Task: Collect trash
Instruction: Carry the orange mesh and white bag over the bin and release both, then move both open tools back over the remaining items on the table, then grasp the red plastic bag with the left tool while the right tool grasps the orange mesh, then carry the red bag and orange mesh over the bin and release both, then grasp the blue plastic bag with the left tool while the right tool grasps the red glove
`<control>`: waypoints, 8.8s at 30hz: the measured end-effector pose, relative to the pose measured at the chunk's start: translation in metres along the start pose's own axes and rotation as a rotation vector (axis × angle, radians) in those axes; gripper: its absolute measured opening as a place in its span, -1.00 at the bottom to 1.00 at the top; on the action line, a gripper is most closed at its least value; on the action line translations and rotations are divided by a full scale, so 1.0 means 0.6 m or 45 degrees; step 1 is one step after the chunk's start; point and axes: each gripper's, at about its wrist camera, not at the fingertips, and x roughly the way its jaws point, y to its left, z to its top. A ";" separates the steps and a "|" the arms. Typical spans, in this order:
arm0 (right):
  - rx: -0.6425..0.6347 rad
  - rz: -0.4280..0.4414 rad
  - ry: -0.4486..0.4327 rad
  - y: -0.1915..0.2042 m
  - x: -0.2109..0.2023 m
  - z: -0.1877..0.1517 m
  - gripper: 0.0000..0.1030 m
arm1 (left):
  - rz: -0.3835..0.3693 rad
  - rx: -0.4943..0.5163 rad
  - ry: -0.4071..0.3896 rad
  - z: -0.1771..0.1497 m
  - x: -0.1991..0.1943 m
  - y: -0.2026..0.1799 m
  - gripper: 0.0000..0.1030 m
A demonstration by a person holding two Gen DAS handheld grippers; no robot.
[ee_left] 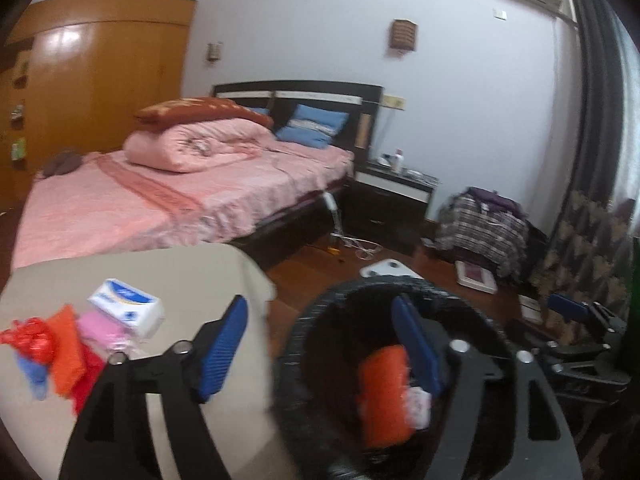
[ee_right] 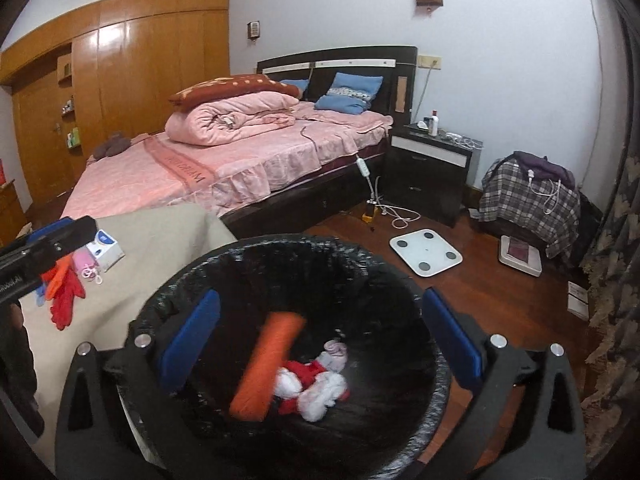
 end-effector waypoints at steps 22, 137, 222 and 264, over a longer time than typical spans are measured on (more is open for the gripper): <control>-0.136 0.360 0.018 0.289 0.032 0.018 0.90 | 0.555 -0.175 0.032 -0.104 -0.163 0.279 0.83; -0.078 0.428 -0.015 0.245 -0.003 0.082 -0.79 | 0.282 -0.111 -0.063 -0.010 -0.097 0.148 -0.36; -0.188 0.411 0.114 0.460 0.167 0.023 0.90 | 0.714 -0.330 0.172 -0.122 -0.032 0.484 0.58; -0.371 0.568 0.380 0.685 0.221 -0.034 0.81 | 0.792 -0.445 0.261 -0.182 -0.152 0.539 -0.05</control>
